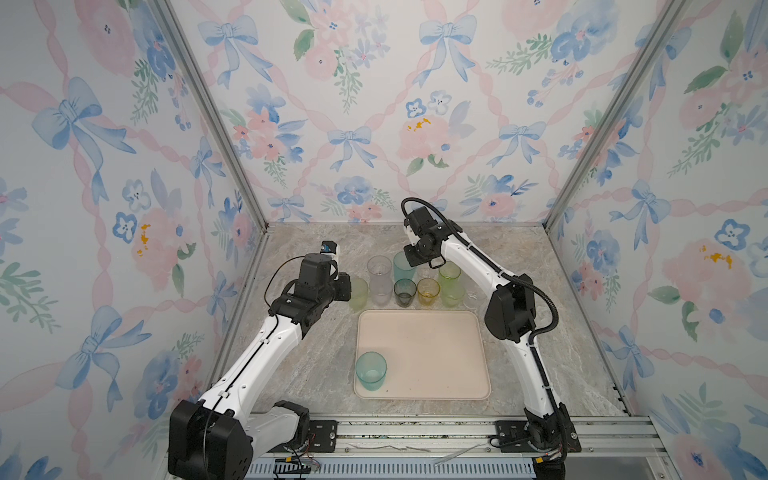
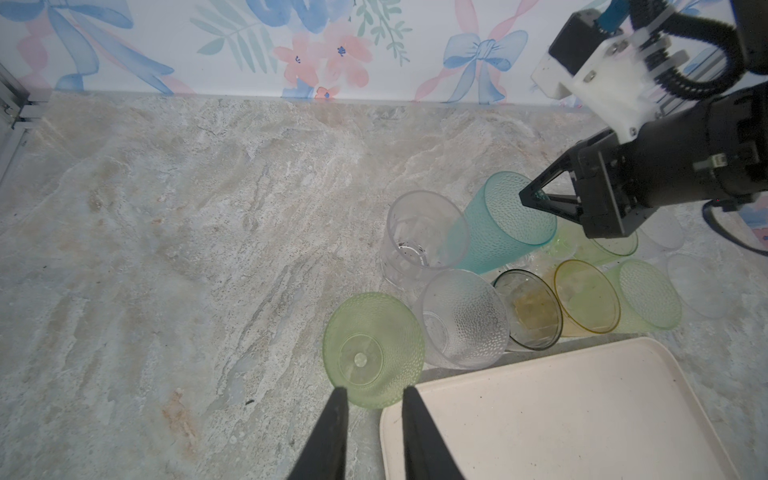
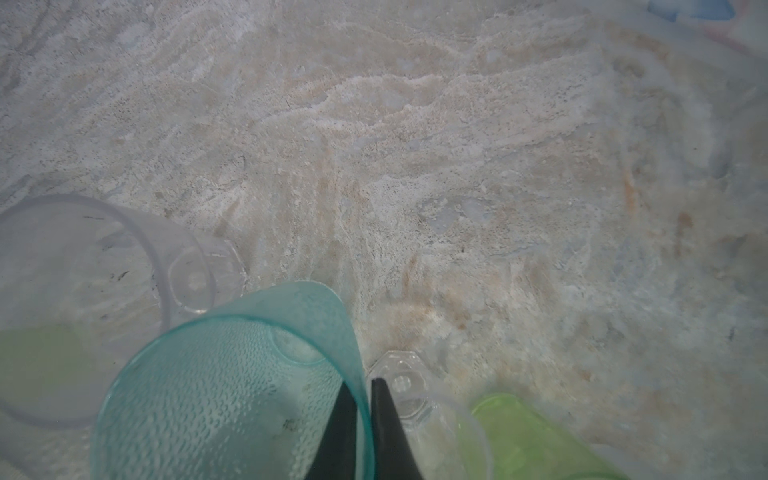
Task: Place the glasses into the tray
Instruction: 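Grasp the second teal cup by its rim with the right gripper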
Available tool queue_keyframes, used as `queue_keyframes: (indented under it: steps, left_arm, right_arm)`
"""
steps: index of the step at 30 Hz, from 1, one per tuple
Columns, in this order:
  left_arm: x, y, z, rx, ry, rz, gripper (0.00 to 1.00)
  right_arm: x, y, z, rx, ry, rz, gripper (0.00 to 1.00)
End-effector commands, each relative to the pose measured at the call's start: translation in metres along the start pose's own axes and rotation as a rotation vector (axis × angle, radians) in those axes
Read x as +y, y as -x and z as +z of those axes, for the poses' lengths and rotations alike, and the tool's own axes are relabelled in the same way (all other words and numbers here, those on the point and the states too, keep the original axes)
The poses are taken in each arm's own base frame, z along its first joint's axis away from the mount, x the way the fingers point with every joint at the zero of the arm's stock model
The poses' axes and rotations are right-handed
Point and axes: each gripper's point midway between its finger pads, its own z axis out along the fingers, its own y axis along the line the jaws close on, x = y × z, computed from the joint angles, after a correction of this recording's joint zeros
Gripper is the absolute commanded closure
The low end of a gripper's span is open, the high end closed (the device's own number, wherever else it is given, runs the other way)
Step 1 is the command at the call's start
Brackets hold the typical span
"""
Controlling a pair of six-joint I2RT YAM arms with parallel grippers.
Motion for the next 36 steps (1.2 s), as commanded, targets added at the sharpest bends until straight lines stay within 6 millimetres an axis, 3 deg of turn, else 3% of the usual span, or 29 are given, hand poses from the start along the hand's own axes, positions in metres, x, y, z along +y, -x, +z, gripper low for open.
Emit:
queue_keyframes:
  steps: [1,9,18,22,27,31,36]
  left_arm:
    - [0.001,-0.005,0.003,0.008,-0.009,0.011,0.74]
    - [0.0,-0.005,0.002,0.009,-0.017,0.01,0.75]
    - [0.001,-0.005,-0.001,-0.001,-0.016,0.007,0.75]
    - [0.001,-0.004,-0.003,-0.008,-0.014,0.007,0.75]
    - [0.003,-0.001,-0.006,-0.021,-0.003,0.01,0.75]
    - [0.007,0.001,-0.008,-0.027,0.008,0.006,0.74]
    - [0.017,0.005,-0.006,-0.03,0.034,-0.007,0.74]
  right_arm:
    - [0.007,-0.001,-0.002,-0.001,-0.028,-0.051,0.9]
    - [0.005,0.008,-0.017,-0.069,-0.087,-0.086,0.94]
    - [-0.008,0.027,-0.052,-0.199,-0.155,-0.068,0.95]
    - [-0.014,0.036,-0.075,-0.255,-0.179,-0.062,0.95]
    - [-0.012,0.046,-0.127,-0.351,-0.167,-0.079,0.95]
    - [0.007,0.031,-0.174,-0.346,-0.085,-0.143,0.95]
    - [0.044,-0.013,-0.208,-0.296,0.06,-0.226,0.95]
